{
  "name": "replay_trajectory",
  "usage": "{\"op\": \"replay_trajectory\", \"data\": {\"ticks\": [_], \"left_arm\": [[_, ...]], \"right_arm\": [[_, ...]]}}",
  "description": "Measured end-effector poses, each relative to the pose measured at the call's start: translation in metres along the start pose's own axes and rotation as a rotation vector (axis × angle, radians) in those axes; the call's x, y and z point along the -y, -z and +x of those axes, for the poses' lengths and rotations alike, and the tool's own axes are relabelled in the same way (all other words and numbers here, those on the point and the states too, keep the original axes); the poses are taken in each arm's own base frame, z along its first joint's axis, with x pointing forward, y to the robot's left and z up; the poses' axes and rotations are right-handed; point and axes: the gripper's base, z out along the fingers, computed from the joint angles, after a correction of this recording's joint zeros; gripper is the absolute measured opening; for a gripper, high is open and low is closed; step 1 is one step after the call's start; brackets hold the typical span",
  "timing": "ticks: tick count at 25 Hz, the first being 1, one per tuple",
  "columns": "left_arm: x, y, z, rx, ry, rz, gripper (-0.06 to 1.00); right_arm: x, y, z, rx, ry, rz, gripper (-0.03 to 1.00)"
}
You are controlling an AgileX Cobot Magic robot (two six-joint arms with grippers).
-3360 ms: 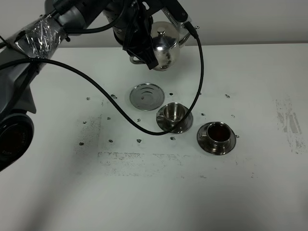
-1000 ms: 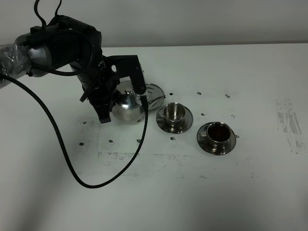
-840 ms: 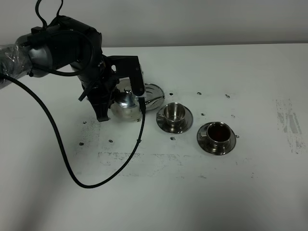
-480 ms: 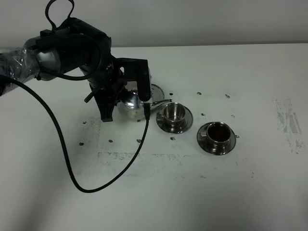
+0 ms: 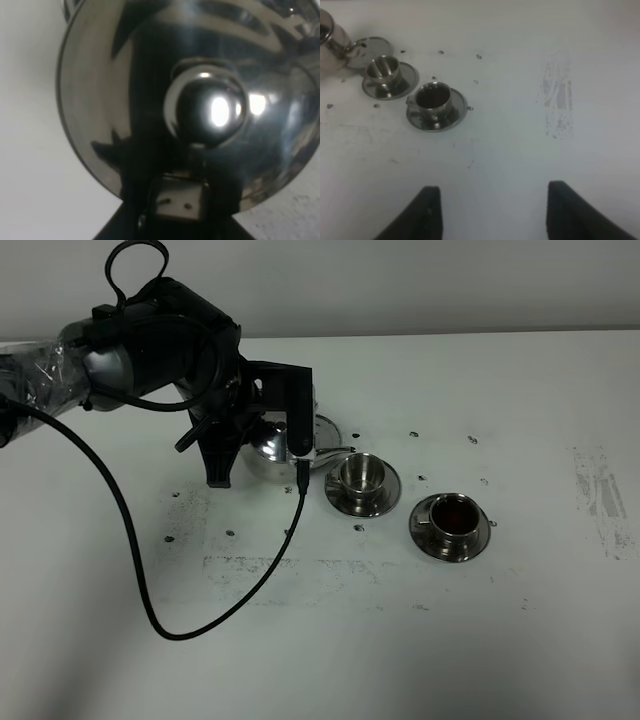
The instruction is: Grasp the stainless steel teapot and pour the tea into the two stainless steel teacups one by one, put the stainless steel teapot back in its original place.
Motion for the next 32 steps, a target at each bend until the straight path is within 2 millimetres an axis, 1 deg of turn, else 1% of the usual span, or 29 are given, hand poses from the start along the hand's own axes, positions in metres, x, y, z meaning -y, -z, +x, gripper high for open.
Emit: {"op": "replay_trajectory", "data": {"ticks": [8,13,17,22,32], "left_arm": [[-0.001,0.001,-0.002,-0.012,-0.038,-0.031,0.19],[-0.002,-0.005,-0.002,-0.032,-0.064,-0.039,0.19],[-0.001,-0.009,-0.006,-0.020,-0.073,-0.049,0.19],[-0.001,-0.007,-0.011,-0.023,-0.109,-0.074,0.19],[-0.002,-0.007,-0.009,-0.047,-0.138,-0.091,0.19]], "right_arm": [[0.000,0.000,0.000,0.000,0.000,0.000,0.45],[0.000,0.000,0.000,0.000,0.000,0.000,0.45],[0.000,0.000,0.000,0.000,0.000,0.000,0.45],[0.000,0.000,0.000,0.000,0.000,0.000,0.45],[0.000,0.000,0.000,0.000,0.000,0.000,0.45]]}}
